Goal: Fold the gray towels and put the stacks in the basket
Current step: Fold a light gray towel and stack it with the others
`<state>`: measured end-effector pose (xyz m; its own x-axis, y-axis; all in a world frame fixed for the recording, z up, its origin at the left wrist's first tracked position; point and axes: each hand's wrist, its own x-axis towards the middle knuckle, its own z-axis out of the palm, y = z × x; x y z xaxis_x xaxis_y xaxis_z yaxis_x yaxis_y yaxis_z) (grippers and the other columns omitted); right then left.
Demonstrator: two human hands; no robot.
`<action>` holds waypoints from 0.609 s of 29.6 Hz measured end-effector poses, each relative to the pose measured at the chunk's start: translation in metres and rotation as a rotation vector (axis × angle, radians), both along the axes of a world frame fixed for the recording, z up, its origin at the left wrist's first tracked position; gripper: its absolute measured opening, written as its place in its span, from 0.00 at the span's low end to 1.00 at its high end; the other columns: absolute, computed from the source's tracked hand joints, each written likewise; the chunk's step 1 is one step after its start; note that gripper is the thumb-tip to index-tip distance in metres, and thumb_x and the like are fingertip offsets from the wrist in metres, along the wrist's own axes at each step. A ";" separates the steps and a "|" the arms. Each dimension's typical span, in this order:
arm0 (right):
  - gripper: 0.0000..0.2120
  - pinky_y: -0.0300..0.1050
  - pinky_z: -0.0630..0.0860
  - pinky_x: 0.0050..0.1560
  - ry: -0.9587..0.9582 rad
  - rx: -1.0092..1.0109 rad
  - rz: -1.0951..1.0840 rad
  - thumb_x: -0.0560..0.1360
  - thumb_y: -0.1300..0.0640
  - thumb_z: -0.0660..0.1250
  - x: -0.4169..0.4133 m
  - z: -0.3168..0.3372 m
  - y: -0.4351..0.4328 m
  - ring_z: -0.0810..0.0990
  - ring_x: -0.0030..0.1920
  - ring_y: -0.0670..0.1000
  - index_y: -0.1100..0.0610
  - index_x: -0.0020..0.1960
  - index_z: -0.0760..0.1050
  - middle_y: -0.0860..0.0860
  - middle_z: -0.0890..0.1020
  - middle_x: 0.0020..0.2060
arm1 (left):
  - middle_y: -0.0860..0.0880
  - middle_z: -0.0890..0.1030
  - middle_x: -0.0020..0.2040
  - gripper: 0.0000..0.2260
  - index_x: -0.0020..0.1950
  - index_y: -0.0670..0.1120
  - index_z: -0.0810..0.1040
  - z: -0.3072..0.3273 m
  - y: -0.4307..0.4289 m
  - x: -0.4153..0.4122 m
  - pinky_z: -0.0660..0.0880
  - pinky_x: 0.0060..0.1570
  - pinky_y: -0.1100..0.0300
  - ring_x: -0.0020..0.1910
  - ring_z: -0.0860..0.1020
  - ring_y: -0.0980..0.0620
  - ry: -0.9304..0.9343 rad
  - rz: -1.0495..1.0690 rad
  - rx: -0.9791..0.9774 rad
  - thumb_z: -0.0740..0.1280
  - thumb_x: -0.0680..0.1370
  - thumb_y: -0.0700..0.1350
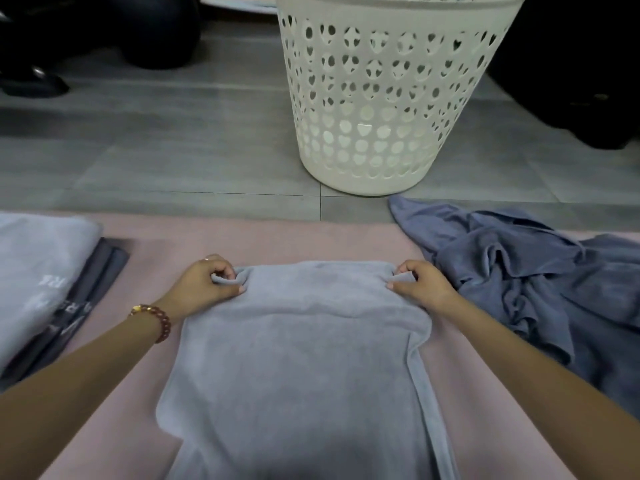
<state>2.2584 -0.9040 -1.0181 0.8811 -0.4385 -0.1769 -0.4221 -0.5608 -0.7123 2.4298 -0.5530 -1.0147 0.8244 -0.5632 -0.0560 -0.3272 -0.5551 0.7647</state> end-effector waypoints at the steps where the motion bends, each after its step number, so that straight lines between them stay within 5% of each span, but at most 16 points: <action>1: 0.11 0.41 0.69 0.38 0.007 0.015 0.009 0.68 0.60 0.75 0.000 0.002 -0.001 0.74 0.40 0.49 0.54 0.36 0.73 0.51 0.77 0.36 | 0.48 0.76 0.39 0.13 0.32 0.47 0.75 0.004 -0.001 0.002 0.67 0.39 0.72 0.39 0.75 0.52 -0.041 -0.021 0.008 0.79 0.64 0.39; 6: 0.11 0.29 0.68 0.31 -0.062 0.092 -0.056 0.67 0.61 0.76 -0.002 0.015 0.001 0.74 0.37 0.49 0.56 0.35 0.74 0.52 0.77 0.34 | 0.49 0.78 0.40 0.12 0.33 0.47 0.77 0.023 0.001 -0.001 0.68 0.40 0.71 0.37 0.75 0.62 -0.111 -0.051 -0.037 0.79 0.63 0.38; 13: 0.06 0.35 0.74 0.36 -0.287 0.166 -0.162 0.67 0.64 0.75 -0.037 0.072 0.008 0.77 0.33 0.42 0.63 0.43 0.82 0.51 0.81 0.32 | 0.48 0.81 0.40 0.10 0.33 0.47 0.79 0.071 0.025 -0.017 0.68 0.38 0.78 0.35 0.76 0.69 -0.127 0.028 -0.088 0.76 0.65 0.34; 18: 0.04 0.35 0.73 0.34 -0.370 0.158 -0.201 0.68 0.64 0.74 -0.076 0.132 0.003 0.77 0.31 0.41 0.59 0.43 0.82 0.41 0.81 0.27 | 0.65 0.81 0.34 0.12 0.34 0.50 0.82 0.131 0.049 -0.029 0.70 0.41 0.78 0.36 0.77 0.71 -0.156 0.007 -0.144 0.74 0.68 0.32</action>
